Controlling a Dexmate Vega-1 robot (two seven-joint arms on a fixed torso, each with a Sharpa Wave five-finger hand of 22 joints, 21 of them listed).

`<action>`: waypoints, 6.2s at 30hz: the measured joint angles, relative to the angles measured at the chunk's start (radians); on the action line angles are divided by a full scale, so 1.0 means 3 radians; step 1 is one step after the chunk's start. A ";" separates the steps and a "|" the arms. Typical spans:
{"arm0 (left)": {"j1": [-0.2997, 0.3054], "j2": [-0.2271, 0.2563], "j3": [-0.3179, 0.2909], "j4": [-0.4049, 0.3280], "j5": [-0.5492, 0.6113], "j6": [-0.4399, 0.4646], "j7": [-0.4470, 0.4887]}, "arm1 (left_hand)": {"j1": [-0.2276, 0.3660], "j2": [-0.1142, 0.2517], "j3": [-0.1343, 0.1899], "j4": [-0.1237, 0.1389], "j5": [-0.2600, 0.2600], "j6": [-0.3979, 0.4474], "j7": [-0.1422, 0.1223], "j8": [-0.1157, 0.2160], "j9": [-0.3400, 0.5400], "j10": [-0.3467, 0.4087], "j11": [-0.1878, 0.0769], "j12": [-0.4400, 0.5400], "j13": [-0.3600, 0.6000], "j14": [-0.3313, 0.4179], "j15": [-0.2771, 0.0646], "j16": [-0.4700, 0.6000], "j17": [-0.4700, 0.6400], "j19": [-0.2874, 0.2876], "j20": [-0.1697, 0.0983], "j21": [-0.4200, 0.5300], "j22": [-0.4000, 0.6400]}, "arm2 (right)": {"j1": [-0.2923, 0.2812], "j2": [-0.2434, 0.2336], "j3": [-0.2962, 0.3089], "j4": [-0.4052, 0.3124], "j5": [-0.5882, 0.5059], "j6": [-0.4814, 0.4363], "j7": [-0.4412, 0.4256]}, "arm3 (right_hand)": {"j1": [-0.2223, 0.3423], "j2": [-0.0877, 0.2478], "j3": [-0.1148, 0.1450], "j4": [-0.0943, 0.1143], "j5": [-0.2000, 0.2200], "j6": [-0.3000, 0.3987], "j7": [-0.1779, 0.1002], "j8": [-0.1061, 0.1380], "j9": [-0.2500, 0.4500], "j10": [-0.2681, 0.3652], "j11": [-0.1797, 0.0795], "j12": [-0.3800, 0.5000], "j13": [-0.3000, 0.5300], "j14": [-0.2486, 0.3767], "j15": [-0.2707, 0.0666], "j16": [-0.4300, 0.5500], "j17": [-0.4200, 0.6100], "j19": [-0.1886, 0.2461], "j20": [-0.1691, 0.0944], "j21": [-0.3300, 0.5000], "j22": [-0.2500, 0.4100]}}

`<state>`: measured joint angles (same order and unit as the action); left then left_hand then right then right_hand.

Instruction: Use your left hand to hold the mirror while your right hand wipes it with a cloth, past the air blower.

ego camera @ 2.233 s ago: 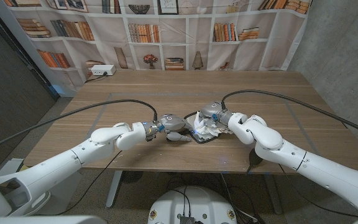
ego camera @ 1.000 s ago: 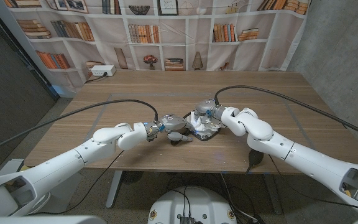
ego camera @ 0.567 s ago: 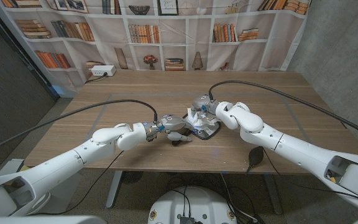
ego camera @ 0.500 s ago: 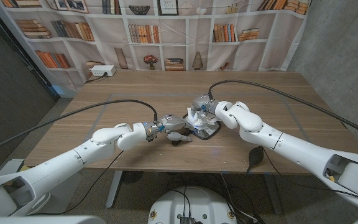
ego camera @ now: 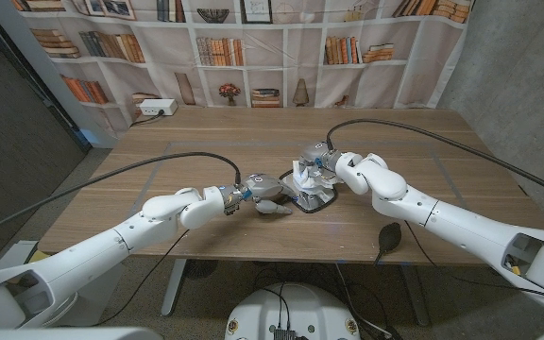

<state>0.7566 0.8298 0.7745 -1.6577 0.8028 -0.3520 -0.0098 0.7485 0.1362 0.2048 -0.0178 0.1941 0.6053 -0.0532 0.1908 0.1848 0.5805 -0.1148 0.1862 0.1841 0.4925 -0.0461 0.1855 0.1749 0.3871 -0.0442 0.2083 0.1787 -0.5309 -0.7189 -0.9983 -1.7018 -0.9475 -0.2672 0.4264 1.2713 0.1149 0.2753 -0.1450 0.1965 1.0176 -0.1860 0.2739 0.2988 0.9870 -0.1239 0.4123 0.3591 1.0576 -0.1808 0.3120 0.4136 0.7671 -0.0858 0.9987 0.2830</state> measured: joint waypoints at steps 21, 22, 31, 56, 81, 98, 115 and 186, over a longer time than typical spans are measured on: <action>-0.0151 -0.0091 0.0084 0.0163 0.0009 -0.0062 -0.0017 | 0.0000 0.0000 0.0000 0.0000 0.0000 -0.0121 0.0013 -0.0020 0.0005 -0.0098 0.0007 -0.0002 0.0005 -0.0060 -0.0001 -0.0016 0.0006 0.0000 0.0000 0.0000 0.0008 | -0.0782 -0.0433 0.0316 -0.0938 0.0063 -0.0310 0.0000 | 0.0000 0.0000 0.0000 0.0000 0.0000 -0.0036 0.0039 0.0026 -0.0288 0.0023 0.0025 0.0001 0.0003 0.0006 -0.0005 0.0004 0.0006 -0.0030 0.0006 0.0028 -0.0031; -0.0161 -0.0094 0.0089 0.0172 0.0009 -0.0062 -0.0017 | 0.0000 0.0000 0.0000 0.0000 0.0000 -0.0128 0.0019 -0.0020 0.0005 -0.0098 0.0007 -0.0002 0.0005 -0.0060 -0.0001 -0.0016 0.0006 0.0000 0.0000 0.0000 0.0008 | -0.0782 -0.0433 0.0316 -0.0938 0.0063 -0.0316 0.0000 | 0.0000 0.0000 0.0000 0.0000 0.0000 -0.0036 0.0039 0.0026 -0.0288 0.0023 0.0025 0.0001 0.0003 0.0006 -0.0005 0.0004 0.0006 -0.0030 0.0006 0.0028 -0.0038; -0.0212 -0.0108 0.0117 0.0228 -0.0005 -0.0121 -0.0016 | 0.0000 -0.0001 0.0009 -0.0010 0.0000 -0.0132 0.0023 -0.0020 0.0005 -0.0098 0.0007 -0.0002 0.0003 -0.0059 -0.0001 -0.0016 0.0006 -0.0001 0.0000 -0.0013 0.0000 | -0.0995 -0.0516 0.0419 -0.1122 0.0066 -0.0356 0.0000 | -0.0004 -0.0005 0.0011 -0.0011 0.0000 -0.0036 0.0039 0.0026 -0.0288 0.0021 0.0024 0.0001 0.0007 0.0006 -0.0005 0.0004 0.0006 -0.0030 0.0006 0.0050 -0.0046; -0.0235 -0.0076 0.0114 0.0243 -0.0040 -0.0170 -0.0043 | -0.0010 -0.0010 0.0032 -0.0005 0.0000 -0.0138 0.0016 -0.0018 -0.0005 -0.0140 0.0012 -0.0016 -0.0007 -0.0061 -0.0001 -0.0029 0.0000 0.0000 -0.0001 -0.0025 0.0008 | -0.0522 -0.0171 0.0390 -0.0507 0.0047 -0.0144 0.0093 | -0.0003 -0.0040 0.0010 -0.0010 0.0002 0.0043 0.0018 0.0027 -0.0241 0.0054 -0.0007 -0.0012 -0.0002 0.0024 -0.0011 -0.0003 0.0023 -0.0029 0.0006 0.0113 -0.0077; -0.0270 -0.0103 0.0118 0.0293 -0.0042 -0.0200 -0.0048 | -0.0036 -0.0037 0.0032 -0.0005 0.0000 -0.0144 0.0011 0.0009 -0.0001 -0.0115 0.0014 -0.0002 0.0008 -0.0072 -0.0001 -0.0009 0.0006 0.0001 -0.0001 -0.0024 0.0008 | -0.0006 0.0111 0.0169 -0.0121 -0.0001 0.0146 0.0137 | 0.0009 -0.0049 0.0006 -0.0014 0.0000 0.0036 0.0026 -0.0012 -0.0252 0.0078 -0.0031 -0.0037 0.0008 0.0040 -0.0014 -0.0013 0.0023 -0.0043 0.0019 0.0164 -0.0123; -0.0291 -0.0120 0.0146 0.0298 -0.0023 -0.0185 -0.0047 | -0.0036 -0.0037 0.0042 -0.0015 0.0000 -0.0143 0.0011 0.0009 -0.0001 -0.0116 0.0014 -0.0006 0.0007 -0.0072 -0.0002 -0.0013 -0.0003 0.0000 -0.0001 -0.0025 0.0006 | -0.0141 -0.0021 0.0240 -0.0377 0.0096 -0.0036 0.0297 | 0.0004 -0.0045 0.0027 -0.0022 0.0006 0.0037 0.0023 -0.0031 -0.0245 0.0077 -0.0031 -0.0038 0.0009 0.0056 -0.0030 -0.0015 0.0044 -0.0041 0.0018 0.0190 -0.0154; -0.0393 -0.0161 0.0188 0.0427 -0.0014 -0.0286 -0.0045 | -0.0036 -0.0036 0.0045 -0.0019 0.0000 -0.0143 0.0010 0.0009 0.0000 -0.0129 0.0024 -0.0006 0.0005 -0.0074 -0.0002 -0.0025 -0.0001 0.0000 -0.0001 -0.0013 0.0000 | -0.0515 -0.0297 0.0382 -0.0819 0.0146 -0.0400 0.0594 | 0.0004 -0.0046 0.0026 -0.0023 0.0015 0.0026 0.0013 -0.0018 -0.0220 0.0092 -0.0016 -0.0051 0.0024 0.0069 -0.0037 -0.0025 0.0037 -0.0053 0.0030 0.0215 -0.0178; -0.0324 -0.0093 0.0153 0.0386 -0.0007 -0.0302 -0.0020 | -0.0036 -0.0036 0.0078 -0.0033 0.0000 -0.0173 0.0006 -0.0005 -0.0002 -0.0175 0.0009 -0.0003 0.0000 -0.0103 -0.0006 -0.0029 -0.0001 0.0000 -0.0001 -0.0013 0.0003 | 0.0056 0.0129 0.0161 -0.0242 -0.0128 -0.0120 0.0460 | -0.0032 -0.0051 0.0054 -0.0049 0.0015 0.0055 0.0019 -0.0038 -0.0229 0.0134 -0.0030 -0.0073 0.0025 0.0077 -0.0027 -0.0035 0.0060 -0.0084 0.0036 0.0299 -0.0247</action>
<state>0.6593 0.8020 0.8205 -1.5419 0.8008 -0.4424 -0.0159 0.7379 0.1254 0.2283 -0.0277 0.1942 0.5535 -0.0514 0.1894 0.1843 0.5281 -0.1121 0.1852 0.1841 0.4617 -0.0479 0.1767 0.1745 0.3871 -0.0444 0.2045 0.1794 -0.5141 -0.6802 -0.9500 -1.7743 -0.9860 -0.3032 0.5645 1.2616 0.0996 0.2915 -0.1596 0.2010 1.0341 -0.1803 0.2625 0.2301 1.0271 -0.1329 0.3904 0.3668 1.0806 -0.1890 0.3014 0.4316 0.7420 -0.0749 1.0883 0.2090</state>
